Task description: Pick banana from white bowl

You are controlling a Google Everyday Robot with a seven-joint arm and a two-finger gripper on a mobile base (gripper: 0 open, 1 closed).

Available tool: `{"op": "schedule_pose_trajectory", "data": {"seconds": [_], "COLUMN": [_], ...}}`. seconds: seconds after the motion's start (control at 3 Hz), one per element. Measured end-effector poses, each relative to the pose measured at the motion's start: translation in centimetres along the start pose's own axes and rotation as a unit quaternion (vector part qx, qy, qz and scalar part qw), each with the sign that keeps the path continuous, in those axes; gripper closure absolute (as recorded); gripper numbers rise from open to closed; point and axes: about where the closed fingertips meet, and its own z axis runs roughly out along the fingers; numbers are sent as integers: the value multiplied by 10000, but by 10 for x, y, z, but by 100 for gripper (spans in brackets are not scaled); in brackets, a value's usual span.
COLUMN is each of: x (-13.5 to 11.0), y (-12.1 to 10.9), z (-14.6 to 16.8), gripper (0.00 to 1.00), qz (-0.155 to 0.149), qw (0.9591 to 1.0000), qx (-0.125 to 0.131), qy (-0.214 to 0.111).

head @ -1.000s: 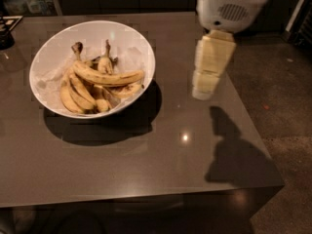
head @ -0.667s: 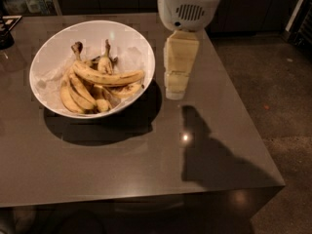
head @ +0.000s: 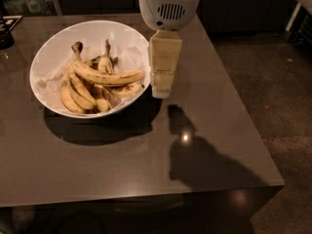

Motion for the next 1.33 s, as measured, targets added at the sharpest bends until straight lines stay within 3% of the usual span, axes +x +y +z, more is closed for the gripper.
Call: {"op": "schedule_pose_trajectory", "data": {"seconds": [0.33,0.67,1.0,1.33], "x": [-34,-64,-82,-92], "y": [-17,-29,-31,-31], "z": [0,9,27,44], "gripper": [0,0,16,24], "qz": [-348,-654,-736,-685], "qw": [9992,9972,9957,9940], "qx": [107,14,-246,-535], "qy": [-163,-354,-505,-662]}}
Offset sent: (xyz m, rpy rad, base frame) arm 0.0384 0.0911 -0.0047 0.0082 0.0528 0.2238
